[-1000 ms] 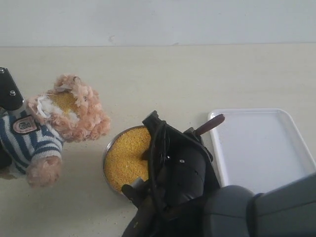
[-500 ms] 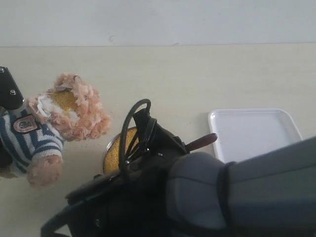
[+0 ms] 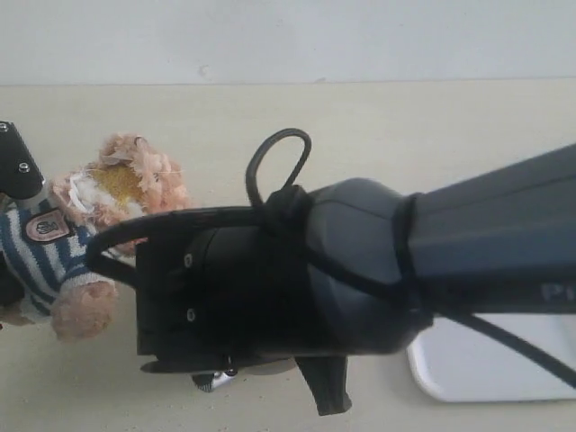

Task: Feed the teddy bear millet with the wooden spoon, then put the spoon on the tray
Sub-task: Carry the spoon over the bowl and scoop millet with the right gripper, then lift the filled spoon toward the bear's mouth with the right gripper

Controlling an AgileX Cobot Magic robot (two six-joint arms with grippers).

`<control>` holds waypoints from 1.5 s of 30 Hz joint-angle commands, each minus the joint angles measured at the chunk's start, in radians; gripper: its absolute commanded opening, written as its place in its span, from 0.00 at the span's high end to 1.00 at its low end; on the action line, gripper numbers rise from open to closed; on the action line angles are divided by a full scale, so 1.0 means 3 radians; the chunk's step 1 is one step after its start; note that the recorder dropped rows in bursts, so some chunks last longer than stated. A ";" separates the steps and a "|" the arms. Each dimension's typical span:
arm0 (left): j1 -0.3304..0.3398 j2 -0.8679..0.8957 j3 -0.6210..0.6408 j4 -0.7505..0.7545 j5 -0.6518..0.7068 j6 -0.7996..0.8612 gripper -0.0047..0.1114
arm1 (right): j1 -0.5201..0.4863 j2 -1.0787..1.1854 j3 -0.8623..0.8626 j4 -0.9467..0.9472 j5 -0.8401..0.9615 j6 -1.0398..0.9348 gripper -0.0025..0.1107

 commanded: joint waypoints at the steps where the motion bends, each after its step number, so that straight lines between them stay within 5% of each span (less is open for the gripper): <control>1: -0.0020 -0.0038 0.0015 -0.0049 -0.0086 -0.0036 0.93 | -0.0096 -0.0134 -0.0014 0.0123 0.0027 -0.0002 0.98; 20: -0.0020 -0.0038 0.0015 -0.0062 -0.0085 -0.0036 0.93 | -0.0611 -0.0323 -0.0109 0.1040 0.0027 0.0012 0.98; 37: -0.0020 -0.0038 0.0015 -0.0084 -0.0094 -0.0036 0.93 | -0.1239 -0.0328 -0.0418 0.2493 0.0027 -0.0251 0.98; 45: -0.0020 -0.0038 0.0015 -0.0109 -0.0094 -0.0036 0.93 | -0.1251 -0.0512 -0.0616 0.2527 0.0027 -0.0148 0.98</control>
